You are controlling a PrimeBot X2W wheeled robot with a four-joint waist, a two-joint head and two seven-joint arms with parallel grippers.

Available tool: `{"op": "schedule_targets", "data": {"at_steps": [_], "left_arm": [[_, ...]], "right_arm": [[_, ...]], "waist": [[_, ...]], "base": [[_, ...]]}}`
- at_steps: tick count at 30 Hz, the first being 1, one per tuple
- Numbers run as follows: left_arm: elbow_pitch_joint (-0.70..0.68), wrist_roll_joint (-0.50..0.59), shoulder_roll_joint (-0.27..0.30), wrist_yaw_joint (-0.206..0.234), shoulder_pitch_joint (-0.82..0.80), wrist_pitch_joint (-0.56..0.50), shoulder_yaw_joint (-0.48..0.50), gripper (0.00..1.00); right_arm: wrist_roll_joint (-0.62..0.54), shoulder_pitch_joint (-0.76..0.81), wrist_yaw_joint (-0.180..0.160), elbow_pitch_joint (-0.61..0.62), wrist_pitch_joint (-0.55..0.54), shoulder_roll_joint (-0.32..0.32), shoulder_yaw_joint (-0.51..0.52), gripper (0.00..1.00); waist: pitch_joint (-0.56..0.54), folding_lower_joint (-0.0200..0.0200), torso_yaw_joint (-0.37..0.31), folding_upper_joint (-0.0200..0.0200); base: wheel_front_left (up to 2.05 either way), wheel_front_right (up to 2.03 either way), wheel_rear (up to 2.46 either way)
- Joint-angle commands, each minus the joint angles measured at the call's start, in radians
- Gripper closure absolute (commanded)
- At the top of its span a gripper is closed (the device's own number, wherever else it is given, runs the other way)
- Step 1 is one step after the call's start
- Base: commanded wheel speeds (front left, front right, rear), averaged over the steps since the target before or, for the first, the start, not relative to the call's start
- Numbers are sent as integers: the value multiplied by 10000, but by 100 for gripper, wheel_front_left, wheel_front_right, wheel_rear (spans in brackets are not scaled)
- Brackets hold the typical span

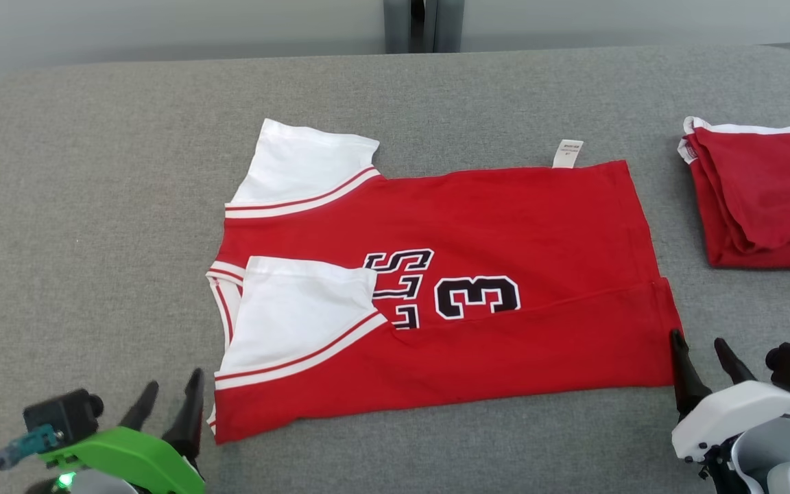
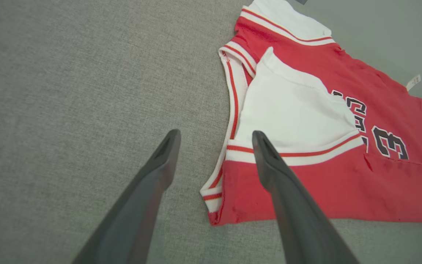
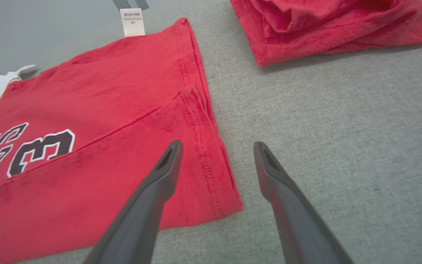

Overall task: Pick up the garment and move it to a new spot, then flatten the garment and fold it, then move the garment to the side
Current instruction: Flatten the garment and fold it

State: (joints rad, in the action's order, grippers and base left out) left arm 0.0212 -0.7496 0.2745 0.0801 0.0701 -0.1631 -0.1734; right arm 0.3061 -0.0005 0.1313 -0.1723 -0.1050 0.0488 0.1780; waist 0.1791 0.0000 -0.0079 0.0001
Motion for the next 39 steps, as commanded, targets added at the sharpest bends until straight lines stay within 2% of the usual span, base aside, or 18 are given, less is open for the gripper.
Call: {"op": "schedule_targets", "data": {"at_steps": [1, 7, 13, 17, 20, 22, 28, 39], "left_arm": [[-143, 217, 323, 60, -473, -85, 56, 0], [-466, 824, 1357, -189, -2585, -914, 1, 0], [143, 1266, 2208, -864, -5670, -2086, -382, 0], [1127, 1334, 2300, -1305, -7522, -2900, -783, 0], [2059, 1435, 2338, -1457, -8601, -3447, -1035, 0], [2685, 1213, 2161, -1456, -9084, -3834, -1047, 0], [4109, 1306, 2346, -1480, -9964, -4315, -1180, 0], [5492, 1276, 2707, -1240, -10282, -4464, -1020, 0]], "right_arm": [[-80, -125, -12, 202, 45, 35, 41, 0], [-590, -877, -12, 1089, -272, 29, -126, 0], [-948, -1994, -12, 1592, -666, 27, -857, 0], [-977, -2744, -12, 1541, -762, 29, -1505, 0], [-905, -3277, -12, 1437, -763, 26, -2022, 0], [-906, -3597, -12, 1359, -733, 27, -2282, 0], [-851, -4443, -12, 933, -512, 24, -2846, 0], [-603, -5168, -12, 181, -47, 21, -3366, 0]], "waist": [[74, 0, -84, -1], [395, 0, -337, -1], [1126, 0, -832, -1], [1696, 0, -1236, -1], [2179, 0, -1595, -1], [2489, 0, -1821, -1], [3146, 0, -2475, -1], [3674, 0, -3239, -1]], "base": [[0, 0, 0], [0, 0, 0], [0, 0, 0], [0, 0, 0], [0, 0, 0], [0, 0, 0], [0, 0, 0], [0, 0, 0]]}}
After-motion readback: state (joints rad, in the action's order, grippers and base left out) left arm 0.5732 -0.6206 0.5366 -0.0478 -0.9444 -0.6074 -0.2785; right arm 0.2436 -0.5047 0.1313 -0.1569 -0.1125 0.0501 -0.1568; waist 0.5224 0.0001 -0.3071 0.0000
